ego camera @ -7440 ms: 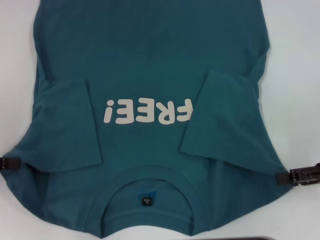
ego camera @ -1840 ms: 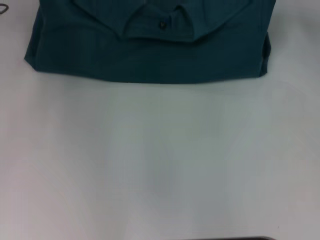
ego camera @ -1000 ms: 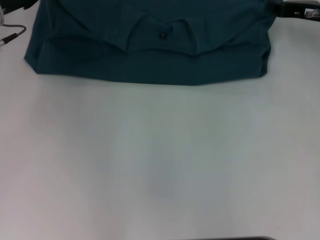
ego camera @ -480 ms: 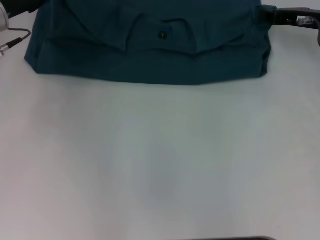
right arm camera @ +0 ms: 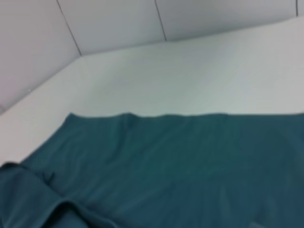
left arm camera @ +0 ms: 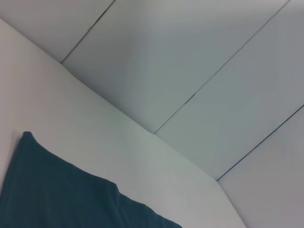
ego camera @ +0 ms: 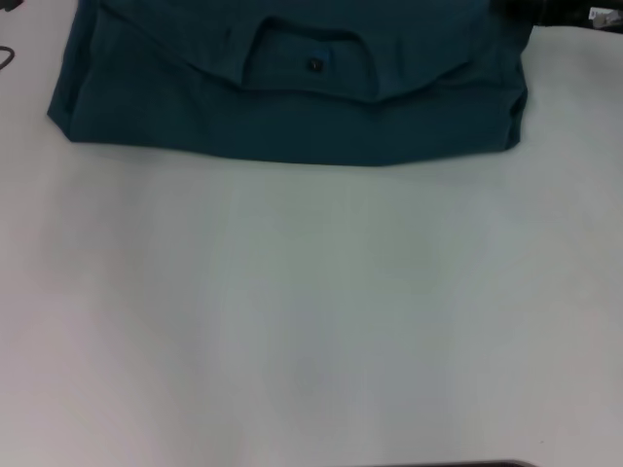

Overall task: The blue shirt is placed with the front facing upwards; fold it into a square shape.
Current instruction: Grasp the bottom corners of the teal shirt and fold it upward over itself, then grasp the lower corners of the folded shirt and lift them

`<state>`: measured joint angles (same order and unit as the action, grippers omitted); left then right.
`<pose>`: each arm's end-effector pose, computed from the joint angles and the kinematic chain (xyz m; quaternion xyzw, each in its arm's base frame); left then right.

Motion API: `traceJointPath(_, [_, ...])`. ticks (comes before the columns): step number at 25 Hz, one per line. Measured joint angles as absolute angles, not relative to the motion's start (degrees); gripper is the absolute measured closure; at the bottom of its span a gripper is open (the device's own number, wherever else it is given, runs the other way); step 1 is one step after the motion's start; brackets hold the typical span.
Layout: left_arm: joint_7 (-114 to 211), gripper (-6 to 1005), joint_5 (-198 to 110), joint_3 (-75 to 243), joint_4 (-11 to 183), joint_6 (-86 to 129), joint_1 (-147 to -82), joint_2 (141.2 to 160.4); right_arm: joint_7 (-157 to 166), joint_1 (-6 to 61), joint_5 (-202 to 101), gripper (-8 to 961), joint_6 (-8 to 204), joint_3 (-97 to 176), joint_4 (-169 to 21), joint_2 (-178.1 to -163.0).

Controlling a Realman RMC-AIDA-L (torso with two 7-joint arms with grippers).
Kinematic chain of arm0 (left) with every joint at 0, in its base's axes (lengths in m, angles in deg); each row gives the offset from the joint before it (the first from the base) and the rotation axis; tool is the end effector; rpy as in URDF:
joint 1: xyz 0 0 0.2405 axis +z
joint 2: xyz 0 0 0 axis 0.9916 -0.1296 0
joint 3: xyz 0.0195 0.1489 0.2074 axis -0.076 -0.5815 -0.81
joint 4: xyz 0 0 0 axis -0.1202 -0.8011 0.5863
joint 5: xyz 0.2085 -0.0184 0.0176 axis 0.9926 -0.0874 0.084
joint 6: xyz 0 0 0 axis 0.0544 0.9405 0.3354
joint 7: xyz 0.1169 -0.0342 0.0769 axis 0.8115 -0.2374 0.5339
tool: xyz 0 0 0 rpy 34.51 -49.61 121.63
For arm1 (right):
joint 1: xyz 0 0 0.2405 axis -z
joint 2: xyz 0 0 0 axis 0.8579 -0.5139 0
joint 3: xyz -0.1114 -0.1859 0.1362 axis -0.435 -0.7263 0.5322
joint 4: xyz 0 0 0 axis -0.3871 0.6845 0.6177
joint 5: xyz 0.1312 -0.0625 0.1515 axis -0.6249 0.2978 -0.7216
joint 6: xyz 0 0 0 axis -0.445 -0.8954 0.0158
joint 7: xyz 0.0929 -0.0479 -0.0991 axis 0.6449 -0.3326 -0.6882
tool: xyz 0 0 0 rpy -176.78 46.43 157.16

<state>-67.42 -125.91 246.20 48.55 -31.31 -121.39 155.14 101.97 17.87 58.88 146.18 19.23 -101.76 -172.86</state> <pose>-0.2733 0.4252 0.0577 -0.6846 -0.5383 -0.3868 0.3032 0.2914 0.4301 0.0448 -0.8160 0.4175 0.1932 0.3500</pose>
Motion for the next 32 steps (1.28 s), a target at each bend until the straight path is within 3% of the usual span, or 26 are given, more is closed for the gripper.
traceJointPath(4, [-67.55,401,-126.43,246.27,48.22,-32.23,-120.74,155.1,105.85,18.18,58.71,325,147.2,18.45,-105.59,-173.4])
traceJointPath(9, [-67.58,290,-126.82,246.05,48.15,-33.17,-120.26,155.0,110.01,18.51,58.95,234,147.55,15.39,-107.0,-173.31])
traceJointPath(17, [-67.52,90,-126.82,246.08,48.11,-34.39,-120.09,155.03,110.17,19.56,59.0,241,148.1,14.16,-107.05,-173.45])
traceJointPath(26, [-67.11,90,-126.36,245.19,47.16,-39.87,-118.19,154.18,111.59,24.85,58.86,244,157.45,14.32,-110.89,-172.66])
traceJointPath(32, [-67.09,90,-126.26,238.8,44.56,-40.86,-115.61,154.0,116.77,26.86,59.51,243,162.31,13.93,-111.2,-170.93])
